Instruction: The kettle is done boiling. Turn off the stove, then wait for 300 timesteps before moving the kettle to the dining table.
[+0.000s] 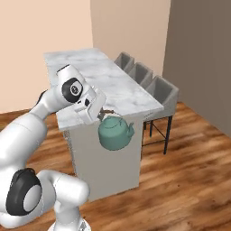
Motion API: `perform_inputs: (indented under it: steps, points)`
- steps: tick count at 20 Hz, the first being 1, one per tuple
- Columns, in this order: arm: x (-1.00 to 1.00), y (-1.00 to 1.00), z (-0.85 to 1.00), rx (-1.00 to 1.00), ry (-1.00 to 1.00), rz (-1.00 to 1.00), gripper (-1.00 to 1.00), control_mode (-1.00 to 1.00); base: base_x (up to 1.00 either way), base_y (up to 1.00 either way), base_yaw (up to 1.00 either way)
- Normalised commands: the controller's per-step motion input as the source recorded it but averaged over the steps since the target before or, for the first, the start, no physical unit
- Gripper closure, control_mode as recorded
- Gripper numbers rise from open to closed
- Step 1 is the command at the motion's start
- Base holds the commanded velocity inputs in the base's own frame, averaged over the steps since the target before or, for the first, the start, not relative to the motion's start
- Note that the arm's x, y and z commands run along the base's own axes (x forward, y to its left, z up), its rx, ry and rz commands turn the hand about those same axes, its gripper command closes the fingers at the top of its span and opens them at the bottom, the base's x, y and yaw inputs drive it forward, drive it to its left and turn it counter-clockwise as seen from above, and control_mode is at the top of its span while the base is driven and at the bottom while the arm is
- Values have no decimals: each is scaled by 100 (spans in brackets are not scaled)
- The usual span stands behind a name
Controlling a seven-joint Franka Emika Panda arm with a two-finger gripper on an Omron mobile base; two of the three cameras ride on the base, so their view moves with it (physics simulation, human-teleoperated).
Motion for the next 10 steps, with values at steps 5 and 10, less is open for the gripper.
perform_inputs:
  steps: [5,10]
  points:
    - [0,0,0,0,0,0,100,100,16,-84,38]
    - [0,0,0,0,0,0,100,100,20,-80,39]
